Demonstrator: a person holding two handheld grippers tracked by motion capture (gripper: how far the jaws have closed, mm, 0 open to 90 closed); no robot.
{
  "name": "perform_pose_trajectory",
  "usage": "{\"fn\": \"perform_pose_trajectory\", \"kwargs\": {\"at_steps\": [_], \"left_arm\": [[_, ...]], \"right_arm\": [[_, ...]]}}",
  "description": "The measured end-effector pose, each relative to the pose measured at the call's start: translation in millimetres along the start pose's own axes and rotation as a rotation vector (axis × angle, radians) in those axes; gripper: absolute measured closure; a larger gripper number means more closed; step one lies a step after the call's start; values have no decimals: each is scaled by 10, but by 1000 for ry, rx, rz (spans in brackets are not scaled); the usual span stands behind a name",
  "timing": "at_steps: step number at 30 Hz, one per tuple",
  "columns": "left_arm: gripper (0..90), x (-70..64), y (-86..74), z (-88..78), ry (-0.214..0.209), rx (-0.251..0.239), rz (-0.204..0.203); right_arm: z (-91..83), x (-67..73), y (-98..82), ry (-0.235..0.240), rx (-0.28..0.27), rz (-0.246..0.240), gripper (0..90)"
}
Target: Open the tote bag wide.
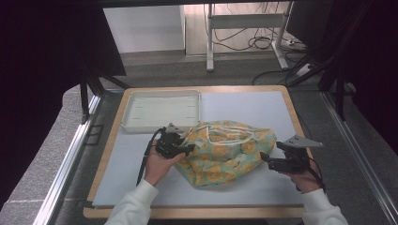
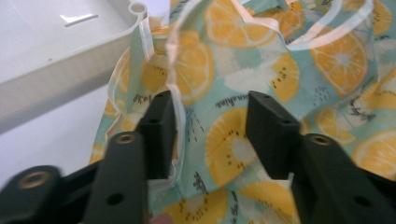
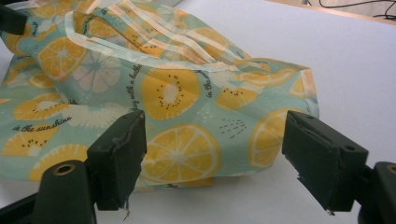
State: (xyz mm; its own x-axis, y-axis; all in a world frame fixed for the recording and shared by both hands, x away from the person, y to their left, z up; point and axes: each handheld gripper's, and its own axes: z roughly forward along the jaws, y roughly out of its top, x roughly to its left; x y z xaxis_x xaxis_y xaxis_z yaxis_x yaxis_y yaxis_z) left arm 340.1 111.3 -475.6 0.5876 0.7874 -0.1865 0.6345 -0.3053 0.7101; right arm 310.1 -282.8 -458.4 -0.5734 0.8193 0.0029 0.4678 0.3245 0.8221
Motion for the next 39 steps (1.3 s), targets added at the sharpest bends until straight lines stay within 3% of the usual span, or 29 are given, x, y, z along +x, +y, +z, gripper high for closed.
{"fn": "perform_pose_trajectory", "kwargs": {"at_steps": [2,3,5,8,11,12,17,20,24,29,39], "left_arm": [[594,3,7,20,-9,9,8],[666,4,7,32,-19,14,14],[705,1,-1,40,-34,23,22],[833,9,-12,8,-58,14,29],[873,13,-10,-15,-78,11,27],[883,15,0,-30,-100,8,25],[896,5,24,-53,-116,-4,37],[897,-14,26,-73,-127,-12,47],[898,-8,17,-98,-137,-22,47],[898,4,4,-116,-155,-27,34],[897,18,-32,-126,-152,-33,16]], "right_arm": [[1,0,0,0,1,0,217],[2,-3,-1,-4,1,-3,217],[3,-6,-2,-6,0,-4,217],[9,-7,3,-16,-1,-1,217],[6,2,23,-19,0,-6,219],[-17,12,85,-36,3,-28,222],[-76,23,288,-59,-10,-29,232],[-34,27,473,-80,11,-41,234],[6,40,560,-77,-13,-27,240],[59,28,542,-71,13,-40,244],[206,-192,481,-61,55,-12,255]]}}
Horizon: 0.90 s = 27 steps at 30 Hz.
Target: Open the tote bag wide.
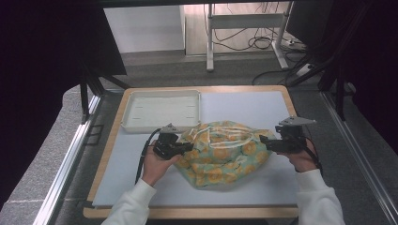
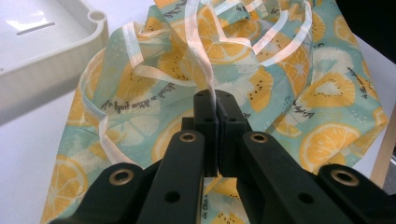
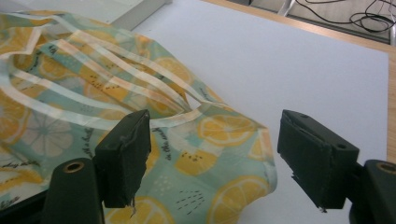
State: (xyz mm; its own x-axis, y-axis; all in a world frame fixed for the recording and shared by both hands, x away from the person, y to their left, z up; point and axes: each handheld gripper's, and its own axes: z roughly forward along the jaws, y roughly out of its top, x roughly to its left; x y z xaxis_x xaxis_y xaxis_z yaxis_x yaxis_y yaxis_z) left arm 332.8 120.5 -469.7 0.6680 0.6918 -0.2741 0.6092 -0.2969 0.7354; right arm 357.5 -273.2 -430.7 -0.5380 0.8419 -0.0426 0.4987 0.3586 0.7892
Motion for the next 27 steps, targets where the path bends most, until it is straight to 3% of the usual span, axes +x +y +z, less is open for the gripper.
{"fn": "perform_pose_trajectory", "kwargs": {"at_steps": [14,22,27], "left_arm": [[895,3,-2,-1,-6,2,-3],[894,5,-3,4,-8,4,-3],[893,9,-2,5,-8,2,-6]], "right_arm": [[126,-170,54,-21,11,28,272],[314,-270,6,-17,68,50,285],[370,-280,-43,18,105,51,357]]}}
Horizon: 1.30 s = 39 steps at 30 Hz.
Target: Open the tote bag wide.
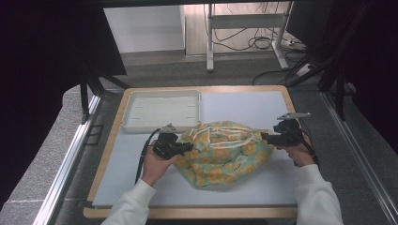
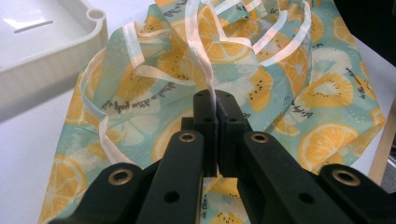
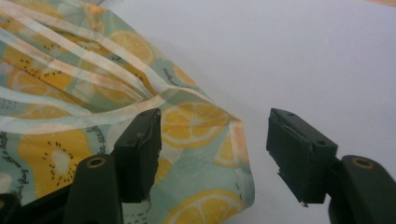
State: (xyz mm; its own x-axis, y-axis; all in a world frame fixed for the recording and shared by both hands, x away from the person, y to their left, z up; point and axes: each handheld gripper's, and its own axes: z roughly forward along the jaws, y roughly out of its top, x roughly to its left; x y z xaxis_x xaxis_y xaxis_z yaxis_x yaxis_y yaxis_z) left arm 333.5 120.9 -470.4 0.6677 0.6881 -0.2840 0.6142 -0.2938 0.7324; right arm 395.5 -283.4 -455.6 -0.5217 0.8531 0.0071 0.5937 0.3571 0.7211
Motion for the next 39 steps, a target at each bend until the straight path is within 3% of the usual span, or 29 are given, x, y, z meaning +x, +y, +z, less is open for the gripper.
{"fn": "perform_pose_trajectory", "kwargs": {"at_steps": [7,14,17,20,22,30,39], "left_arm": [[893,-6,1,-1,-1,0,2],[893,10,2,-17,-1,-4,0],[893,9,1,-20,-1,-5,-3],[893,9,2,-22,-2,-6,-2],[893,9,2,-23,-2,-6,-2],[896,24,8,-74,-1,-27,-5],[898,39,10,-151,-11,-53,-8]], "right_arm": [[50,-32,-49,11,34,9,407],[136,-30,-101,49,84,7,631],[139,-25,-104,59,89,0,682],[135,-21,-107,62,92,-5,802],[132,-22,-107,63,90,-5,823],[15,-10,-88,69,27,-27,874],[-250,23,-64,76,-104,-34,880]]}}
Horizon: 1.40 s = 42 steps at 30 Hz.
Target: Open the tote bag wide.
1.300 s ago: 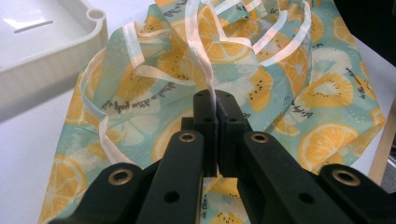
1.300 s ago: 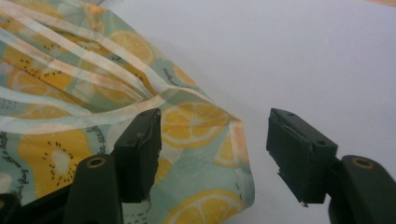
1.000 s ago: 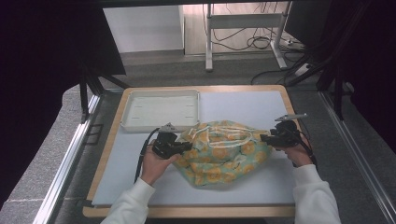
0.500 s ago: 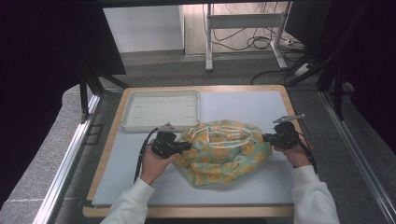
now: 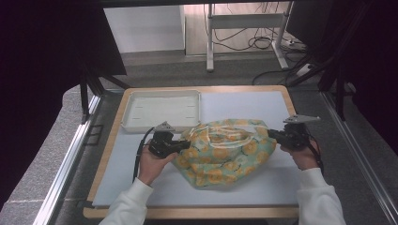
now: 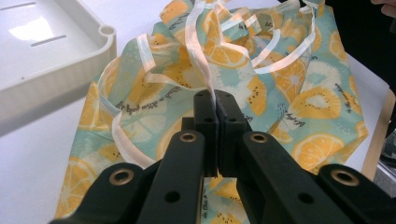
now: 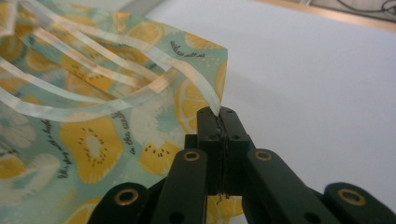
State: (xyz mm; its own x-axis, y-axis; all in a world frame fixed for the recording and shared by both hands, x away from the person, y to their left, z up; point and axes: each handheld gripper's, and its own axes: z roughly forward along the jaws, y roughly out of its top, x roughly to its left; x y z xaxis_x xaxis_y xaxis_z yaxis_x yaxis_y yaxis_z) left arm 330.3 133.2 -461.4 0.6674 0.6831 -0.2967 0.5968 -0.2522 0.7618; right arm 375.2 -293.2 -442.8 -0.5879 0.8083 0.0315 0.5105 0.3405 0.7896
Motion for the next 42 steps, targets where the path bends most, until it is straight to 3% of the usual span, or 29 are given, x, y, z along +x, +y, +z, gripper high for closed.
{"fn": "perform_pose_trajectory", "kwargs": {"at_steps": [7,14,29,42], "left_arm": [[899,-22,6,-89,-9,-33,4],[900,-23,2,-154,-13,-56,4],[900,-41,-28,-301,-29,-101,9],[900,-69,-157,-369,-59,-88,33]], "right_arm": [[-178,56,9,4,-97,7,883],[-259,31,2,-15,-142,30,884],[-338,-8,-47,-10,-177,73,885],[-424,75,-190,35,-174,82,885]]}}
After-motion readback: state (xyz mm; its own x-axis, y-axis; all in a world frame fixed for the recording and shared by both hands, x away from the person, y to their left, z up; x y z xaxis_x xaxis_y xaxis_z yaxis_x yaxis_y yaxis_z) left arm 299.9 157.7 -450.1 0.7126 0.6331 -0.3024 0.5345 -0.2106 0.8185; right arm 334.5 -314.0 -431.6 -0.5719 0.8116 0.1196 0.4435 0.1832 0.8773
